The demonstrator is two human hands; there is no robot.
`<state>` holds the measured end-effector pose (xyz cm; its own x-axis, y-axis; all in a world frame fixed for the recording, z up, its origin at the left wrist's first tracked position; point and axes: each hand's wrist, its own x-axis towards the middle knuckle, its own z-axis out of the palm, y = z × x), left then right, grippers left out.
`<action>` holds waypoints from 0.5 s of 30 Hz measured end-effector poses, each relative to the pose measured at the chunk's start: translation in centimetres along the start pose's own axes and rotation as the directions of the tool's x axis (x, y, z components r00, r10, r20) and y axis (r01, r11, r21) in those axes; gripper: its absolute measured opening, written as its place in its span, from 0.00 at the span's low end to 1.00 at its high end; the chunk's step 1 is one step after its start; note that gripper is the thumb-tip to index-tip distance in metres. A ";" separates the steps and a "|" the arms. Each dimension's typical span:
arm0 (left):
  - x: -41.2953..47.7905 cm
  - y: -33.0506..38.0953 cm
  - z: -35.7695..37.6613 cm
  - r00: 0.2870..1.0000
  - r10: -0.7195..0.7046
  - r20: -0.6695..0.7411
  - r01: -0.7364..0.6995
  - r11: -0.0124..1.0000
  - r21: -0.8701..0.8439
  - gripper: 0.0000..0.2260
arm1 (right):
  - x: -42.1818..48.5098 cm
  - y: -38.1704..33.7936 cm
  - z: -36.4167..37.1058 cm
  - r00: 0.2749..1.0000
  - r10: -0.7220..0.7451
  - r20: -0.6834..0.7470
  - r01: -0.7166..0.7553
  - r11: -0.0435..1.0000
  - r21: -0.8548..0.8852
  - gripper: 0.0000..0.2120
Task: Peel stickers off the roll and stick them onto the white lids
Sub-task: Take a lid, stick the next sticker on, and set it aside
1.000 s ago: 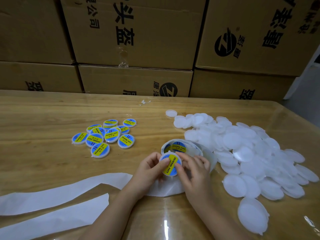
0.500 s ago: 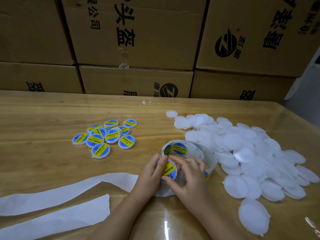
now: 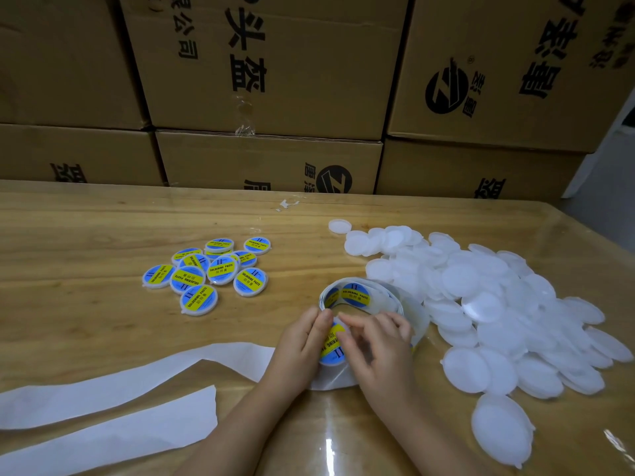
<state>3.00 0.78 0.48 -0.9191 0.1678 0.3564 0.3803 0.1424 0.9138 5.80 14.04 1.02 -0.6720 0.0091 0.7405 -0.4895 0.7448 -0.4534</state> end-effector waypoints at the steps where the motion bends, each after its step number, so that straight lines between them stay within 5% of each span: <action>1: 0.1 0.0 -0.1 1.000 -0.012 -0.005 0.012 1.000 -0.023 0.13 | -0.1 -0.1 0.1 1.000 -0.007 0.005 0.007 1.000 -0.005 0.12; 4: 0.3 0.0 -0.2 1.000 -0.016 0.004 0.016 0.999 -0.038 0.14 | -0.5 -0.1 0.3 0.999 0.026 0.030 -0.026 1.000 0.002 0.16; 15: 0.0 -0.2 0.0 1.000 0.005 0.022 -0.006 0.999 0.047 0.16 | -0.3 0.4 0.2 1.000 0.031 0.002 -0.031 0.999 0.015 0.03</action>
<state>2.93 0.76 0.30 -0.9147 0.1901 0.3568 0.3904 0.1866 0.9015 5.74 14.23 0.51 -0.6884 0.0309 0.7247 -0.4765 0.7340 -0.4839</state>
